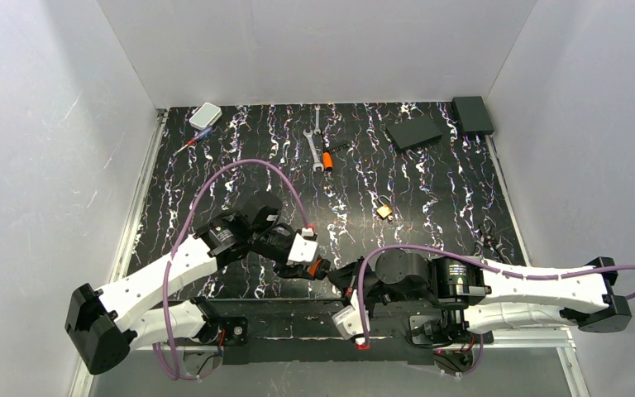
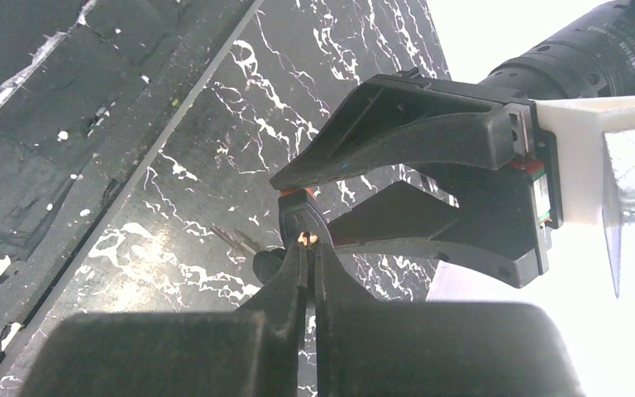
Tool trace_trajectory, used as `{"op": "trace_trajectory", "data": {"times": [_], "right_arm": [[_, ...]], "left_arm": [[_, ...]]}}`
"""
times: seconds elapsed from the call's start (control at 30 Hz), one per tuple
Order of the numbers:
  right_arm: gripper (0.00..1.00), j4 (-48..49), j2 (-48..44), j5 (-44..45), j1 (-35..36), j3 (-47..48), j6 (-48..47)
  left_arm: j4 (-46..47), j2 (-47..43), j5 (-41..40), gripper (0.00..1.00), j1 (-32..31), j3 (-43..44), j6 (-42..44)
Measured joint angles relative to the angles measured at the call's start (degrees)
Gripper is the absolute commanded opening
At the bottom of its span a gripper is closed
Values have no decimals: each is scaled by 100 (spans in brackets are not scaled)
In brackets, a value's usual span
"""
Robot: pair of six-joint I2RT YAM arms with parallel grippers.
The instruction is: Unlock with the key
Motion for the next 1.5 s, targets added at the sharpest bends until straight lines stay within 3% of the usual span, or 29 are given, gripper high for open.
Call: {"op": "trace_trajectory", "data": {"times": [0.83, 1.23, 1.5], "right_arm": [[1, -239, 51, -551, -16, 10, -23], [1, -190, 94, -734, -32, 10, -26], [1, -290, 247, -492, 74, 10, -501]], "left_arm": [[347, -319, -137, 0, -289, -473, 1001], [458, -393, -175, 0, -331, -563, 1031], [433, -334, -250, 0, -320, -562, 850]]}}
